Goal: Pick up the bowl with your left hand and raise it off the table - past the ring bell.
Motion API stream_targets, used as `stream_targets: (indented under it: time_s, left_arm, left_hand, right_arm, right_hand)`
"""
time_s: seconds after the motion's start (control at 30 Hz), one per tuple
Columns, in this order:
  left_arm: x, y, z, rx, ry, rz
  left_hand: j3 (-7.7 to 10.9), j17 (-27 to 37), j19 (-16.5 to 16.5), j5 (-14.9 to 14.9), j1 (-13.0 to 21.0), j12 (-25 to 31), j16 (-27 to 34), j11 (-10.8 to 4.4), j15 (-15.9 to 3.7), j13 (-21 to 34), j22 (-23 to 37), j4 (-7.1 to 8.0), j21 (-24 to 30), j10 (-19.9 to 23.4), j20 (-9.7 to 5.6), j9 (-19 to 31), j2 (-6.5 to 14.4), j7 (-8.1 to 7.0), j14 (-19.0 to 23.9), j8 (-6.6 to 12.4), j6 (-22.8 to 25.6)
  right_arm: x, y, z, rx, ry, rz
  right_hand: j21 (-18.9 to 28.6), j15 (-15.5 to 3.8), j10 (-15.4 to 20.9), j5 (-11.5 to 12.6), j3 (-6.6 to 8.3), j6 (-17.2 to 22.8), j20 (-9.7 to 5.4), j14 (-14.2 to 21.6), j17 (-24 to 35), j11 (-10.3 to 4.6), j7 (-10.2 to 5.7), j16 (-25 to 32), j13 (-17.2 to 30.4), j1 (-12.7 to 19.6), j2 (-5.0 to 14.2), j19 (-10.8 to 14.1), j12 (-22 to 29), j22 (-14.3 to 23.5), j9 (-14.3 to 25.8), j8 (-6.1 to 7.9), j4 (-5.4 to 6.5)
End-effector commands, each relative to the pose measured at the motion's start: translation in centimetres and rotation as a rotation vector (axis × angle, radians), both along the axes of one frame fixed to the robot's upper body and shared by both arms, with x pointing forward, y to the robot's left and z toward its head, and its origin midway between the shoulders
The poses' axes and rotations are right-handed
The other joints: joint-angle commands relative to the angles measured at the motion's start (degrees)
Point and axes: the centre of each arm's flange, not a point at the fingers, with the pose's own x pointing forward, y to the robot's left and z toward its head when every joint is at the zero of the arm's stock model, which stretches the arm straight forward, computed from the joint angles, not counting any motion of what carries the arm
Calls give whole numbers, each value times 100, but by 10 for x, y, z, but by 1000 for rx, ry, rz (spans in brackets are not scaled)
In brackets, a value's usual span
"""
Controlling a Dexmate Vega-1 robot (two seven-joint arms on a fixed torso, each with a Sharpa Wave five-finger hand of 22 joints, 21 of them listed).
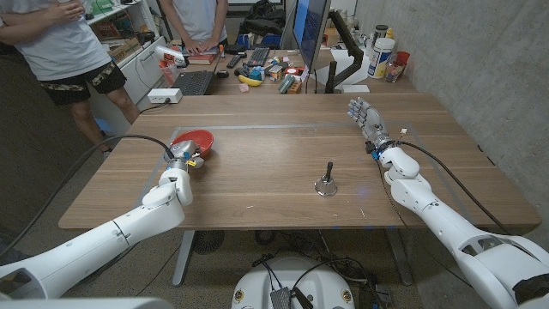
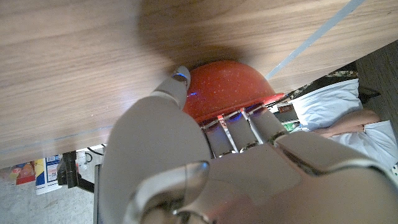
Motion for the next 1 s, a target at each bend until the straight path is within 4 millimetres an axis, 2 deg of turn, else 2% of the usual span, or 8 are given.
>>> stream_targets:
  time_s: [0.03,0.5,1.0]
  left_arm:
    - [-3,2,8,-1,-28,8]
    - [-10,8,16,21,-35,20]
    - [-23,5,29,50,-60,26]
  left_hand:
    - [53,19,-17,14,246,-23,-19,3,-602,37,5,16,-5,-31,-417,-1,154,5,-41,-9,-41]
    - [55,42,-45,1,247,-45,-40,29,-575,68,4,65,-11,-34,-390,3,165,30,-60,-10,-38]
    - [48,64,-118,-10,228,-110,-91,59,-555,120,2,121,-33,-103,-359,9,152,48,-125,-45,-113]
  right_arm:
    - [-1,0,-1,7,-2,-4]
    - [-3,4,-1,11,-7,-4]
    - [-9,1,-5,24,-16,-4]
  right_hand:
    - [-22,2,43,20,16,24,-3,40,12,-22,22,5,15,8,-50,48,-19,30,28,9,-26]
    - [-44,3,41,20,16,30,-9,41,13,-20,29,4,15,1,-51,57,-20,31,28,12,-27]
    - [-62,6,45,20,17,28,-3,49,12,-21,33,5,15,-1,-52,70,-18,32,28,12,-30]
